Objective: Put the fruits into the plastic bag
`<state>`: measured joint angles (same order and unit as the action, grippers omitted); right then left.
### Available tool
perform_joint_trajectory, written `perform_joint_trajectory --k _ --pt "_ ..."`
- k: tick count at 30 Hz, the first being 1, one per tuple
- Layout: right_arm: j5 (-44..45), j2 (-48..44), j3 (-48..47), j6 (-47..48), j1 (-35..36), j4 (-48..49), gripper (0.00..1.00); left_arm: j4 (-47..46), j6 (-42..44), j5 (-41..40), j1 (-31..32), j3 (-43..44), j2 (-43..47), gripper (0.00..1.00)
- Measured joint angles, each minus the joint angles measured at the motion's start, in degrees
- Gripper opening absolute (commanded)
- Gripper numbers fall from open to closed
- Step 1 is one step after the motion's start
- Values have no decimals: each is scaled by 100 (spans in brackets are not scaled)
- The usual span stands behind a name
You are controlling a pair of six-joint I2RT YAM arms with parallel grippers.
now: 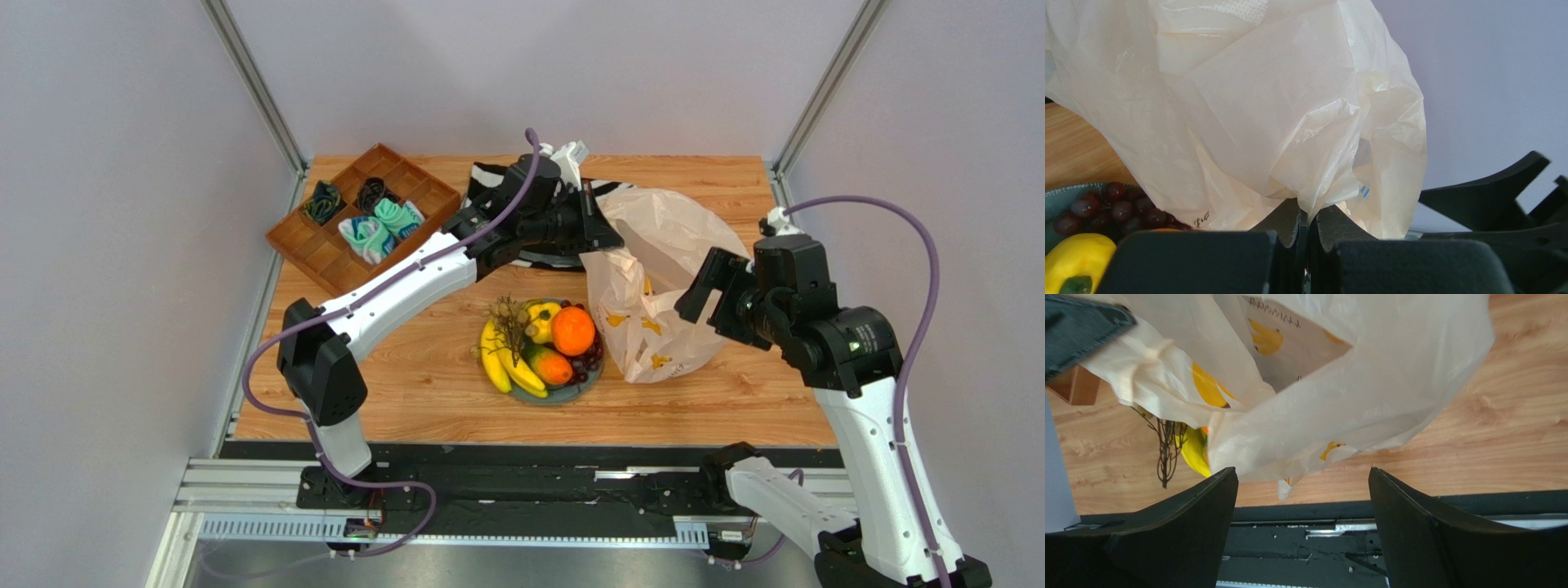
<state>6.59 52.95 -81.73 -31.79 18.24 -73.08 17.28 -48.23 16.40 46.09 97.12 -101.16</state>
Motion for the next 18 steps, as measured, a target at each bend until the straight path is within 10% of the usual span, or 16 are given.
perform_joint_trajectory --k 18 --pt "-918 413 761 -485 0 533 88 181 199 -63 -33 24 0 0"
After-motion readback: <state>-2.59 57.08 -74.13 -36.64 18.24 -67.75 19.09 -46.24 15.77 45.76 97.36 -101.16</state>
